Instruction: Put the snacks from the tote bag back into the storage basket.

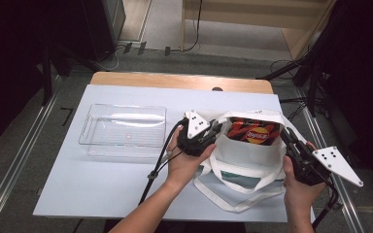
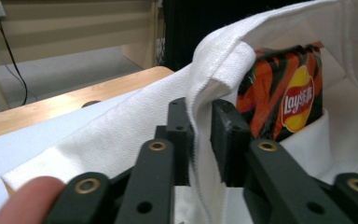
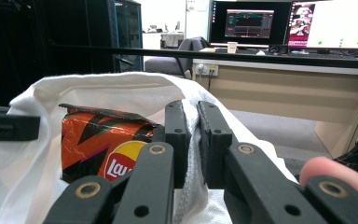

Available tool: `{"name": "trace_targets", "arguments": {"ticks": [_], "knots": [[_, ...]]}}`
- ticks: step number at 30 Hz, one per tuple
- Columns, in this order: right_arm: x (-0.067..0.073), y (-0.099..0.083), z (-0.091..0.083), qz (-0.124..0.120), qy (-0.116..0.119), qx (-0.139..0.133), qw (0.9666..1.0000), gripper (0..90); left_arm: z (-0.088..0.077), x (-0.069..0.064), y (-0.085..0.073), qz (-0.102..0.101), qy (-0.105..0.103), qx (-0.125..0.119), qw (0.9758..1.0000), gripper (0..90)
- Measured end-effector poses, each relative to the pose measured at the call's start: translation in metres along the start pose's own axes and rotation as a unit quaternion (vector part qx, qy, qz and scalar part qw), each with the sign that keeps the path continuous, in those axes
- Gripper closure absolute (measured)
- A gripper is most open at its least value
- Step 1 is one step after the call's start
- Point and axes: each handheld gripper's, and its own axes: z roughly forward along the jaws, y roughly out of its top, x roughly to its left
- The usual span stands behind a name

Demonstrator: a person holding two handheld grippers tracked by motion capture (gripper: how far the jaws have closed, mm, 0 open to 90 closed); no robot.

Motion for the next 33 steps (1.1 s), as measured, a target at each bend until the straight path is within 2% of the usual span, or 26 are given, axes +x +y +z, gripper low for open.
{"name": "trace_targets", "arguments": {"ticks": [3,10,13,17,20,23,27,33], "knots": [[0.0,0.0,0.0,0.002,0.001,0.0,1.0,85.0,0.001,0.0,0.001,0.003,-0.001,0.002,1.0,86.5],[0.002,0.0,0.001,0.001,0.004,0.0,1.0,85.0,0.002,0.001,0.004,0.003,-0.007,0.0,1.0,89.0],[0.002,0.0,0.001,0.007,0.008,0.001,0.9999,85.0,0.005,0.004,0.006,-0.006,-0.005,-0.004,1.0,89.1],[0.004,0.0,0.002,0.006,0.013,0.002,0.9999,85.0,0.01,0.007,0.009,-0.009,0.001,-0.002,1.0,89.2],[0.005,-0.001,0.003,0.004,0.014,0.003,0.9999,85.0,0.016,0.009,0.01,-0.02,0.004,0.001,0.9998,89.2],[0.006,-0.002,0.003,0.004,0.016,0.006,0.9998,85.0,0.026,0.014,0.009,-0.031,0.001,0.015,0.9994,88.7],[0.007,-0.003,0.005,0.001,0.02,0.009,0.9998,84.9,0.041,0.017,0.0,-0.043,-0.006,0.052,0.9977,88.6],[0.007,-0.003,0.007,-0.004,0.016,0.013,0.9998,84.6,0.052,0.014,-0.011,-0.035,-0.02,0.09,0.9951,87.9]]}}
